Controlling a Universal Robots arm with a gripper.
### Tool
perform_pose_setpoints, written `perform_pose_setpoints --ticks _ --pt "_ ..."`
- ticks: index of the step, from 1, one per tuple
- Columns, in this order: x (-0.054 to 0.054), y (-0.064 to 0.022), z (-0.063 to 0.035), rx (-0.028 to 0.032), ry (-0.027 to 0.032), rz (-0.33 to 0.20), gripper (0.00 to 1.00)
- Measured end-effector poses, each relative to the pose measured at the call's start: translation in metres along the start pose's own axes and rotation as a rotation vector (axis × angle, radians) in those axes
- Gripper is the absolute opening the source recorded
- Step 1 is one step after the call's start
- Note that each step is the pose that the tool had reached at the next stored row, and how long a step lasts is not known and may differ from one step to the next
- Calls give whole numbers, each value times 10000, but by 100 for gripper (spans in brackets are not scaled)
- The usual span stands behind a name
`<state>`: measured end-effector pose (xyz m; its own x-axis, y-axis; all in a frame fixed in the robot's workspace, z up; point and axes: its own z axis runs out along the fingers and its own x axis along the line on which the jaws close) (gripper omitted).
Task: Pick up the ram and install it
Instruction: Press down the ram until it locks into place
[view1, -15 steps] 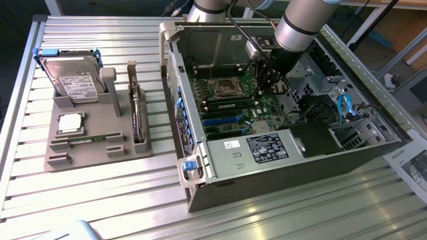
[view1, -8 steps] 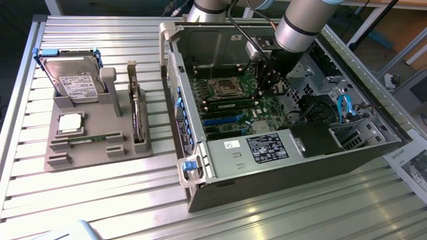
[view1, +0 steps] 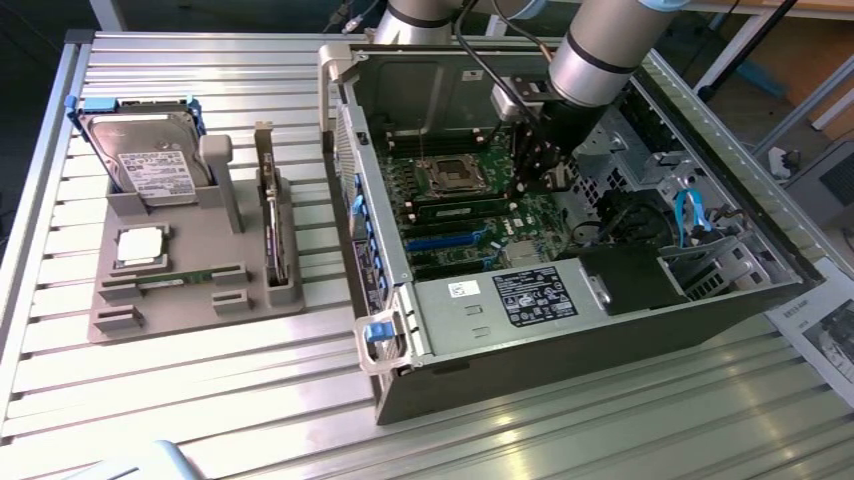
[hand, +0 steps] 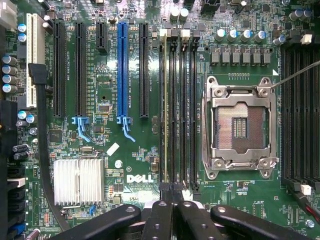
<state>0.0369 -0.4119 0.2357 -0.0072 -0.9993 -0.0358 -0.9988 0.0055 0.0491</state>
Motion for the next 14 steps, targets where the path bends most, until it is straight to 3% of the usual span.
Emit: perform_pose_setpoints --ticks 14 --pt "1 -2 36 0 -2 0 10"
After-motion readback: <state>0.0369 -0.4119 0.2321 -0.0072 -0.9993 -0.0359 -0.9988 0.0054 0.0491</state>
